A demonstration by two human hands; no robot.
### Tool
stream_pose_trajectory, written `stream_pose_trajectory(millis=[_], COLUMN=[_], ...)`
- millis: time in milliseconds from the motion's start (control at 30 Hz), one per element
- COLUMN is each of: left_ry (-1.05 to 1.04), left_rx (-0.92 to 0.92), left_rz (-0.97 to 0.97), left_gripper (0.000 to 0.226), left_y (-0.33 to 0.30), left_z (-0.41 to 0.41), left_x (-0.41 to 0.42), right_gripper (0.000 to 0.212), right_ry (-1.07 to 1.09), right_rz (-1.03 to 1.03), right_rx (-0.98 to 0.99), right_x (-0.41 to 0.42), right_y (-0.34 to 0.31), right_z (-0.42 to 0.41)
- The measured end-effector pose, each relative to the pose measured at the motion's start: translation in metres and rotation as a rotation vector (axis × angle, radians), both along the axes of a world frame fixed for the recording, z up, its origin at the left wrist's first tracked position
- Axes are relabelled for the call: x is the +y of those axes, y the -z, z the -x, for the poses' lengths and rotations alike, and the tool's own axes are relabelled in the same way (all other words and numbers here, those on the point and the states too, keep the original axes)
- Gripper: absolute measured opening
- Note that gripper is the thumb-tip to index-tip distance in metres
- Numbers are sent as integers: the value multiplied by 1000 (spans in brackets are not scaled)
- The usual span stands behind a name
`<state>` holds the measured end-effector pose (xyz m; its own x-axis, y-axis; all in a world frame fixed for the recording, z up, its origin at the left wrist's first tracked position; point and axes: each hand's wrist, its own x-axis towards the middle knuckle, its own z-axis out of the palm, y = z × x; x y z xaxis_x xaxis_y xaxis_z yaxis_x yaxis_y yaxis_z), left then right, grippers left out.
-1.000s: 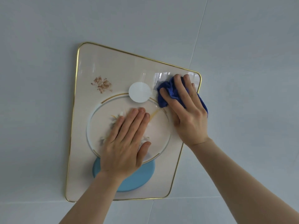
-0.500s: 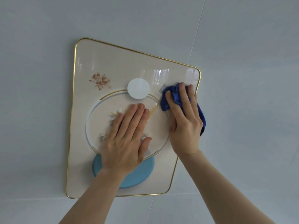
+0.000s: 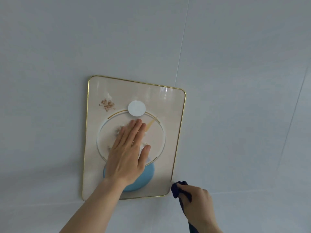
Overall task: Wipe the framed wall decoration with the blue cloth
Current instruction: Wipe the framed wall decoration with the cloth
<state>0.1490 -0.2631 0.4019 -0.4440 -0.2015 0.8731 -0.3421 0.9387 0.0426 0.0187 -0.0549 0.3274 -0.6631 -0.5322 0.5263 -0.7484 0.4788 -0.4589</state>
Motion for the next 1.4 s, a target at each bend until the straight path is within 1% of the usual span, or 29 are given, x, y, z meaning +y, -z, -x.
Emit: stream_pose_trajectory(millis=[67, 100, 133, 167, 200, 233, 300, 400, 500, 600, 667, 800, 967, 1067, 1200, 1400], left_ry=[20, 25, 22, 13, -2, -20, -67, -129, -163, -185, -213, -272, -216, -188, -166, -154], left_rx=[40, 68, 105, 151, 200, 246, 318, 356, 361, 340, 336, 413, 483, 503, 506, 506], left_rz=[29, 42, 45, 36, 12, -25, -101, -154, -131, -74, -33, 15, 61, 63, 63, 73], left_gripper=[63, 62, 62, 62, 62, 63, 64, 68, 70, 69, 68, 69, 70, 70, 69, 69], left_y=[-4, -6, -7, -9, -12, -14, -19, -24, -26, -22, -18, -12, -10, -10, -9, -9], left_z=[-12, -19, -27, -35, -44, -52, -65, -77, -78, -70, -62, -49, -46, -47, -49, -49], left_x=[1, -1, -4, -8, -14, -21, -37, -64, -88, -105, -114, -126, -130, -129, -129, -130], right_gripper=[49, 47, 42, 37, 34, 32, 30, 33, 35, 35, 36, 40, 51, 50, 40, 45], right_ry=[-34, -77, -129, -173, -206, -229, -281, -373, -397, -355, -318, -303, -291, -299, -305, -384], right_rz=[208, 315, 414, 494, 559, 614, 714, 794, 741, 585, 562, 664, 714, 693, 714, 838], right_rx=[-284, -392, -467, -499, -490, -427, -203, 133, 424, 611, 692, 736, 716, 722, 722, 638], right_x=[2, 1, -3, -9, -16, -25, -46, -86, -132, -172, -191, -215, -230, -238, -243, -244], right_y=[-17, -32, -50, -67, -84, -101, -133, -169, -189, -190, -184, -173, -168, -166, -166, -168], right_z=[-8, -14, -21, -27, -34, -41, -58, -80, -87, -80, -73, -68, -78, -89, -90, -95])
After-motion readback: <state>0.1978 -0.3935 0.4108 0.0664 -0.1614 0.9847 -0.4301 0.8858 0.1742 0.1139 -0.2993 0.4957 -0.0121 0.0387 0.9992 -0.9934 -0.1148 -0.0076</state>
